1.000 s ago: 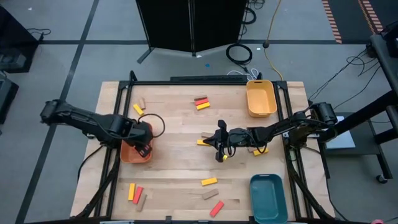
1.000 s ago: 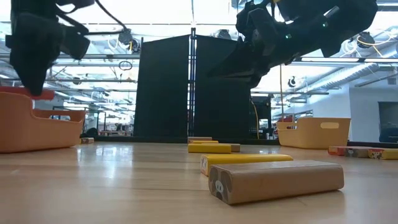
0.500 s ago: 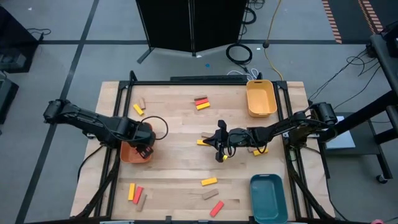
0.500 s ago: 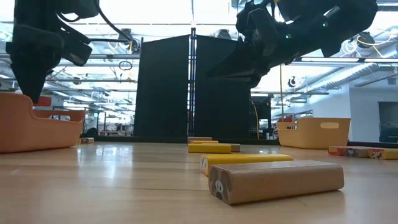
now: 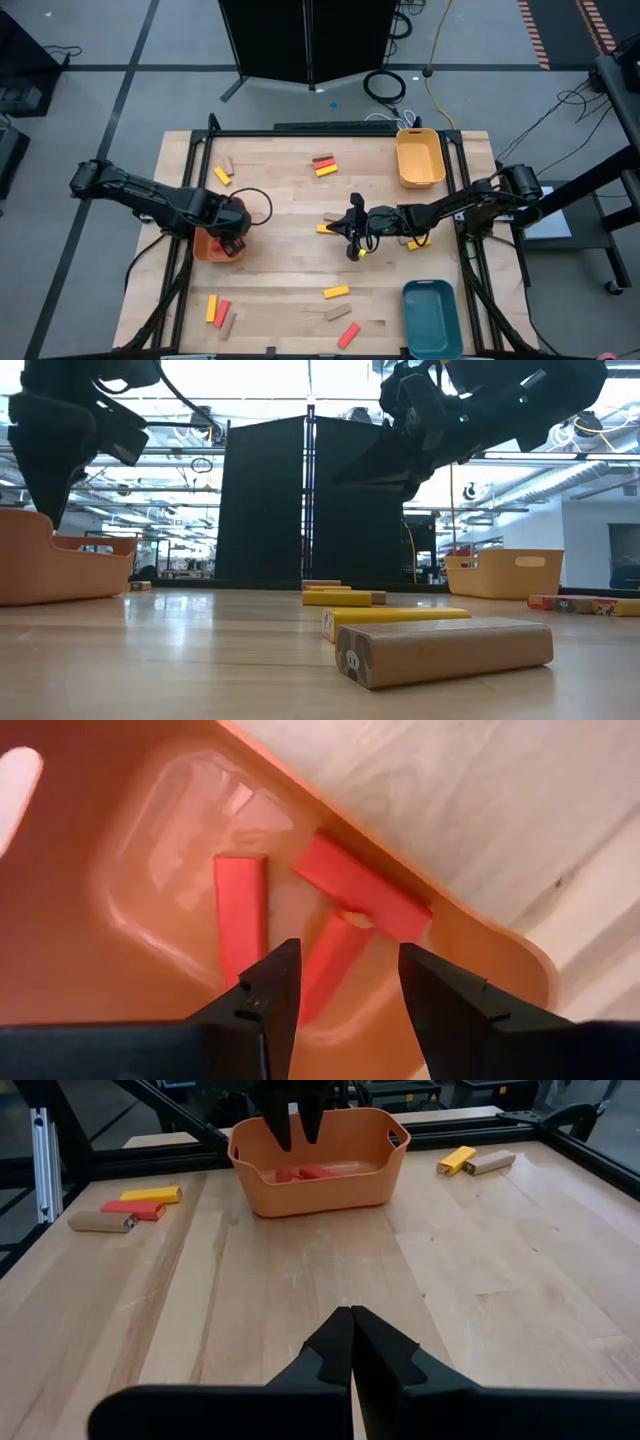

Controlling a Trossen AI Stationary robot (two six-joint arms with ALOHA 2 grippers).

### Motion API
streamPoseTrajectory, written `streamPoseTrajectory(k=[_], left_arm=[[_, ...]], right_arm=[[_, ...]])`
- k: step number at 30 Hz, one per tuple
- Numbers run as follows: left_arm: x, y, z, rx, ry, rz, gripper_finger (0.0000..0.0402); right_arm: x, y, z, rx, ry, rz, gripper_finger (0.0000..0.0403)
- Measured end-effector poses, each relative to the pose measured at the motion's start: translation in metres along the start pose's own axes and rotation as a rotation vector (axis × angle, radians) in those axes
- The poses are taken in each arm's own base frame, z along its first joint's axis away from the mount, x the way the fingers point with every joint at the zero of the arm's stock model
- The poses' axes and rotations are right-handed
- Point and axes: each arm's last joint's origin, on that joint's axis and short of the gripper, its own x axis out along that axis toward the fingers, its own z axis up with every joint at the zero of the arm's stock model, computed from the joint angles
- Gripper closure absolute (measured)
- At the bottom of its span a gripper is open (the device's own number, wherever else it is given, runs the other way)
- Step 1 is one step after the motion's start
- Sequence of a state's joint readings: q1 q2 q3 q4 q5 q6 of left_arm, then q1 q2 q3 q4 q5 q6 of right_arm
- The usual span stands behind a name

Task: Sort blocks
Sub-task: Put the orange block into the orange bin

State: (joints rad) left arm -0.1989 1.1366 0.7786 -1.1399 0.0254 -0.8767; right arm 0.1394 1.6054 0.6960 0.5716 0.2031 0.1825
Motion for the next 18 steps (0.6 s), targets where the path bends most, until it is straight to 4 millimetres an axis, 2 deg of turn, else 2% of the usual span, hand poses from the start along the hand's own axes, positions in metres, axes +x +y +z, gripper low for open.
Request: streamPoseTrajectory(k=[5, 9, 18], left_arm=[[-0.017, -0.009, 0.005, 0.023, -0.058, -0.051, 0.0235], [-0.032, -0.021, 0.009, 0.113, -0.143, -0.117, 0.0235], [-0.053, -0.055, 0.010, 0.251, -0.329, -0.376, 0.0235]], right_arm=[[0.000, 0.000, 0.000, 0.000, 0.000, 0.000, 0.0403], [0.000, 0.000, 0.000, 0.000, 0.000, 0.000, 0.0403], [0.000, 0.000, 0.000, 0.010, 0.000, 0.000, 0.0403]])
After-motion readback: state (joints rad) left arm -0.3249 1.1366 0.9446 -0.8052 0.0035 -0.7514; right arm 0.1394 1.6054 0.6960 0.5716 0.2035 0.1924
